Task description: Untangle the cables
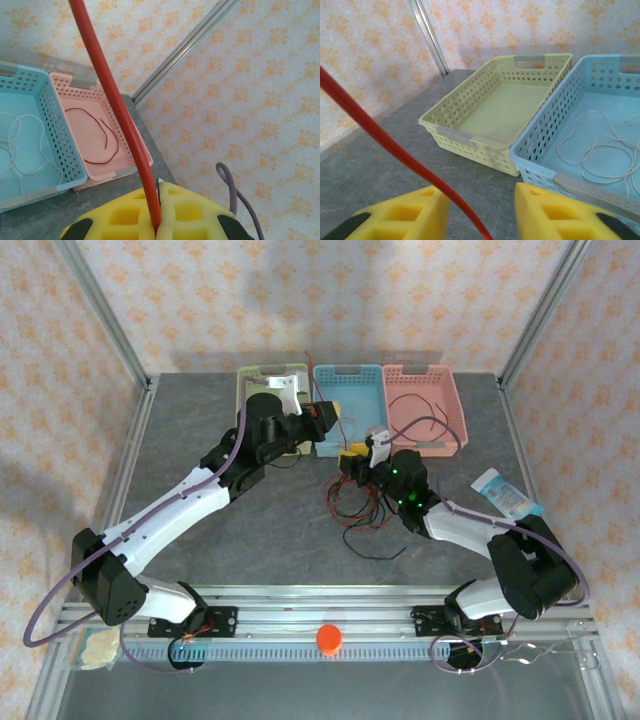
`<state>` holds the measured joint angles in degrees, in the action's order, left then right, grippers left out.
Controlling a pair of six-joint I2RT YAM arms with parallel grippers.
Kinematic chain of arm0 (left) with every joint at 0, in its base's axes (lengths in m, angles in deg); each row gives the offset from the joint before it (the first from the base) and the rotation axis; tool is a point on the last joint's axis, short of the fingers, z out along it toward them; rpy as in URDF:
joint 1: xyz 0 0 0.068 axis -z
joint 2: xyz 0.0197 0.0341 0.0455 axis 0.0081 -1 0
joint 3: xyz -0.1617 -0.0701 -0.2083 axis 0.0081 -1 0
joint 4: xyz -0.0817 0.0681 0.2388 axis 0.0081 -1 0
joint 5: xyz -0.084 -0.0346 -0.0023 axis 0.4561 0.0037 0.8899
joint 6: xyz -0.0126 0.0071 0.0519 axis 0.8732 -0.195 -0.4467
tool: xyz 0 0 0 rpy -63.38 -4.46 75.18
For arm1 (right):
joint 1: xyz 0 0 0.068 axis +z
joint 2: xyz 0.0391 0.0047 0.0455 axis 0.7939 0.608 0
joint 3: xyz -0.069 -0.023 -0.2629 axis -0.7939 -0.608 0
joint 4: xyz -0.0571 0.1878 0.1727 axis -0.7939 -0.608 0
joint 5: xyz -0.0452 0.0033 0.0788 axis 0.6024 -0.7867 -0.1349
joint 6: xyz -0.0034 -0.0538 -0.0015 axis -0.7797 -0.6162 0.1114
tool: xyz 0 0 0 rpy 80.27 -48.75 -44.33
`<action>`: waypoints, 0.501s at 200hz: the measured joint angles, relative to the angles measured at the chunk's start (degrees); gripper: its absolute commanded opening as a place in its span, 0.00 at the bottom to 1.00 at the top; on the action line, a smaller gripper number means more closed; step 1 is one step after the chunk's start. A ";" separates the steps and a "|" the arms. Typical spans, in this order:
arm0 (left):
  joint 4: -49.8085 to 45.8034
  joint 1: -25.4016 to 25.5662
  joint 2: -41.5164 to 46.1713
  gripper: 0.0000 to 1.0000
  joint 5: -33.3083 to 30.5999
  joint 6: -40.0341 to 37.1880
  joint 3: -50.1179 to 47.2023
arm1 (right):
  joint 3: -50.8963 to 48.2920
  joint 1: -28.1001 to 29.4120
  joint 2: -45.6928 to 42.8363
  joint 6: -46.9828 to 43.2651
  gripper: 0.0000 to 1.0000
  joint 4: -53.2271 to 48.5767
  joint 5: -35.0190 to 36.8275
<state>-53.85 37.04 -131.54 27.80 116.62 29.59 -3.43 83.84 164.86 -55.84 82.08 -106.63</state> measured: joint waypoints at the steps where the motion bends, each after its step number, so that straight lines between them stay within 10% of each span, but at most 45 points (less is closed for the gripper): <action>1: 0.00 0.00 0.00 0.00 0.02 0.00 0.00 | 0.00 0.00 0.00 0.00 0.33 0.00 0.00; 100: -0.55 -0.37 0.00 0.00 -0.02 0.00 0.00 | 0.07 0.00 -1.25 -0.59 0.00 -0.85 -0.52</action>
<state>-54.40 36.67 -131.54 27.78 116.62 29.59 -3.36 83.84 163.61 -56.43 81.22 -107.16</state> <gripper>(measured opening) 0.049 0.044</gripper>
